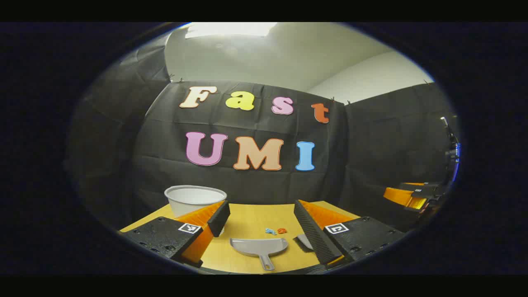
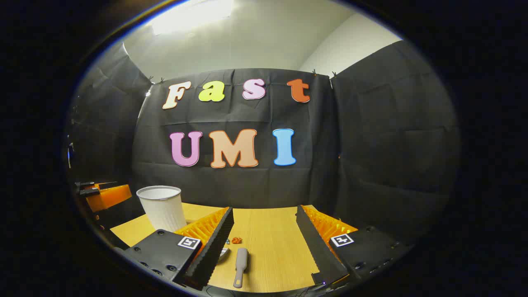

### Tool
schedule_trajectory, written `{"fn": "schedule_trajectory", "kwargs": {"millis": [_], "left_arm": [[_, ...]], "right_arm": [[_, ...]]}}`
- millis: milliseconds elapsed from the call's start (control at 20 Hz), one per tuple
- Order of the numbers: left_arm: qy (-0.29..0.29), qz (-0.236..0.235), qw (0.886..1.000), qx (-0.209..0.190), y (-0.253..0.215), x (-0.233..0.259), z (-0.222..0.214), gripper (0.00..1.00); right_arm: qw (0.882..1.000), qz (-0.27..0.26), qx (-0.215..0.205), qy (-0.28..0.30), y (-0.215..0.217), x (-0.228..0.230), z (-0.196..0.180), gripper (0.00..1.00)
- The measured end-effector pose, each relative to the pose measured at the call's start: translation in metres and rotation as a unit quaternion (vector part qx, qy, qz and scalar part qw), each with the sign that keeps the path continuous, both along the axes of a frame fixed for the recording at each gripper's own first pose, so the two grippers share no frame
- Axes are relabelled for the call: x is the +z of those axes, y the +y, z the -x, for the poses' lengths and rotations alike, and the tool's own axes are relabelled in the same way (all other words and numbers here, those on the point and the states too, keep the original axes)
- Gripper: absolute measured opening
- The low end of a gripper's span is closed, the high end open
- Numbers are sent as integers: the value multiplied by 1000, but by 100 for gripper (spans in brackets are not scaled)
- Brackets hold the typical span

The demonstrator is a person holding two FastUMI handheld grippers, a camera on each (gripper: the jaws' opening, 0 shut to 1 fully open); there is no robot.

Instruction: Pick up the small broom and dustpan from the desktop, sweep the trash into the dustpan with the broom, and then empty the trash into the garbage bin.

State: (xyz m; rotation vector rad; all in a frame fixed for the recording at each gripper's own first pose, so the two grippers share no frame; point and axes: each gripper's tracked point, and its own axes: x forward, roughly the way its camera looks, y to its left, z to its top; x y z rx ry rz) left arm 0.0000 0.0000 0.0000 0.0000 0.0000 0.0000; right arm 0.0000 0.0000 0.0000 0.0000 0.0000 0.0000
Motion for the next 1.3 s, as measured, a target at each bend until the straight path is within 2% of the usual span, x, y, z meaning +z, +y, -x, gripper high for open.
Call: {"fn": "schedule_trajectory", "kwargs": {"millis": [450, 650, 1000, 1300], "left_arm": [[4, -17, 1000, 19, -2, 3, 7, 92], [16, -1, 1000, 24, 0, -2, 10, 92], [37, -2, 998, 49, 12, -12, 11, 92], [67, 24, 996, 58, 13, -29, 22, 92]], "right_arm": [[1000, 10, 21, 8, 11, -4, 1, 98], [999, 6, 30, 9, 16, -4, 0, 98], [999, 11, 35, 29, 19, -15, -1, 98], [997, -12, 45, 63, 19, -33, -1, 98]]}}
